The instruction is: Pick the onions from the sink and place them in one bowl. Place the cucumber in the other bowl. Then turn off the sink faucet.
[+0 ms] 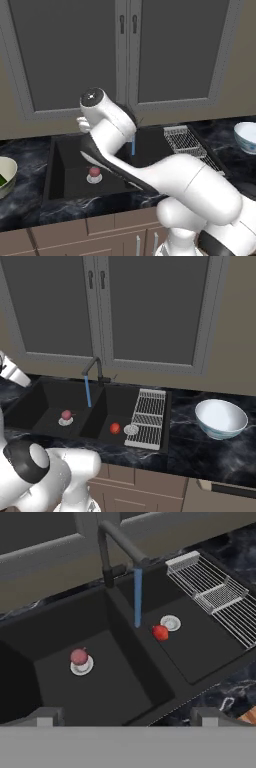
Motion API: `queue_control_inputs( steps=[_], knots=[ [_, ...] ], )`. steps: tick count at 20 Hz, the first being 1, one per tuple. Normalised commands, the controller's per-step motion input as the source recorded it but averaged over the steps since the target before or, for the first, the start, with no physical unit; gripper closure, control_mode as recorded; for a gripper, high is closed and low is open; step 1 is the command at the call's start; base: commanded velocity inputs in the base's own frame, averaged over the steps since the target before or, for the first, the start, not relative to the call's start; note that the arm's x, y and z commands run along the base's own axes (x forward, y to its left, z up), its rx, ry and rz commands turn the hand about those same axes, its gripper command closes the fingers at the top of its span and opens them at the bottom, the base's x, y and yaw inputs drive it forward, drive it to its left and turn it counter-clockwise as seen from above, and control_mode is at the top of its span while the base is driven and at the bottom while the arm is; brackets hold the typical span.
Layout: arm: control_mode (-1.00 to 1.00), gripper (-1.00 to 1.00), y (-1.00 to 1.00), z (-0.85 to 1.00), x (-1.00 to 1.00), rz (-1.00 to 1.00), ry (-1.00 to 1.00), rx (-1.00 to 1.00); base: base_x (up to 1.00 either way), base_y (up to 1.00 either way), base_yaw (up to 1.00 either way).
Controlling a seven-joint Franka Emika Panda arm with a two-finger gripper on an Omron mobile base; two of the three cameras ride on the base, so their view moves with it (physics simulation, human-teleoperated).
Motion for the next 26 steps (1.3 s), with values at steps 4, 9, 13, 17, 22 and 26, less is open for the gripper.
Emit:
queue_control_inputs(
  steps=[4,9,13,17,22,26],
  knots=[
    [-1.00,-1.00,-0.26,-0.08,0.12,0.08,0.14,0.01,0.00,0.00,0.00],
    [-1.00,-1.00,0.01,-0.10,0.42,0.00,0.26,0.00,0.00,0.00,0.00],
    [-1.00,-1.00,0.05,-0.13,0.57,0.02,0.26,-0.03,0.00,0.00,0.00],
    [-1.00,-1.00,0.16,-0.30,0.47,0.01,0.22,-0.11,0.00,0.00,0.00],
    [-1.00,-1.00,0.26,-0.49,0.12,0.00,0.05,-0.22,0.00,0.00,0.00],
    [-1.00,-1.00,0.16,-0.56,0.00,0.00,0.04,-0.21,0.00,0.00,0.00]
  ],
)
